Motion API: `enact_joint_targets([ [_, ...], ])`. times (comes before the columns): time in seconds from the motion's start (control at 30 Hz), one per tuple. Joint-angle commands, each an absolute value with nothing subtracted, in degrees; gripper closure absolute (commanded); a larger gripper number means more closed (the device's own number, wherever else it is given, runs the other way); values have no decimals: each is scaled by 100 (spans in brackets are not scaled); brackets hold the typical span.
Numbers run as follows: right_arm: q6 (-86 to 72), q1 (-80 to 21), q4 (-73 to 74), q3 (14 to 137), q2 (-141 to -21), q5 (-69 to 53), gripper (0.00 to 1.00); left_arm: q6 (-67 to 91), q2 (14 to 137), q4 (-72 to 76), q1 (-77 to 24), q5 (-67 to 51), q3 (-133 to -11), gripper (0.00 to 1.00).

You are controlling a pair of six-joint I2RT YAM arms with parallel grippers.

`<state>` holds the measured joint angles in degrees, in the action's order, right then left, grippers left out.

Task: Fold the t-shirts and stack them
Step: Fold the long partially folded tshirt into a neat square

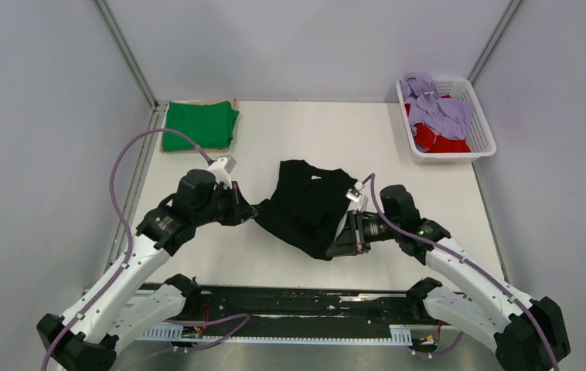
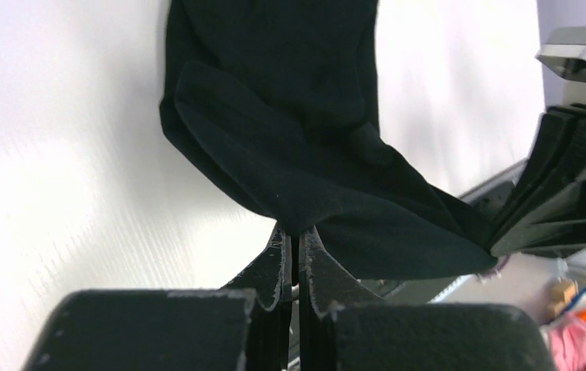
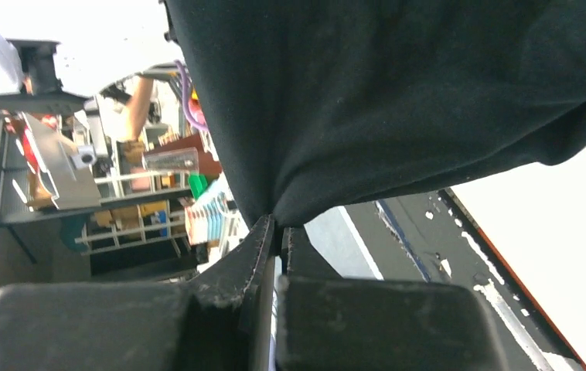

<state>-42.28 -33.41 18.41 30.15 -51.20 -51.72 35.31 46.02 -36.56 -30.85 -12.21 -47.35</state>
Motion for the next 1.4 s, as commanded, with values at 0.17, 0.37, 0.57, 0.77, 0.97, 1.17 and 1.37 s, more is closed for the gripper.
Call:
enact_joint_targets([
  [0.17,-4315,-1906,1637,3479,-5359,-5926,100,3579,5731,-2068,-3034,-57,-5329,100],
  [0.37,-4026,-1101,1607,3829,-5777,-6076,100,3503,6948,-1552,-2737,-299,-5862,100],
  [0.57,-3842,-594,1415,4187,-6488,-6157,100,3401,7976,-1402,-2523,-468,-6425,100],
  [0.77,-3873,-306,812,4395,-7269,-6282,100,3352,8767,-1334,-2309,-554,-6879,100],
  [0.97,-4162,-62,-44,4532,-8053,-6269,100,3405,9612,-1257,-2120,-755,-7342,100],
  [1.17,-4250,42,-582,4743,-8948,-6175,100,3470,10406,-1139,-1968,-1172,-7779,100],
  [1.37,-4236,240,-719,5033,-9715,-5879,97,3440,11124,-1350,-1951,-1049,-8288,95],
])
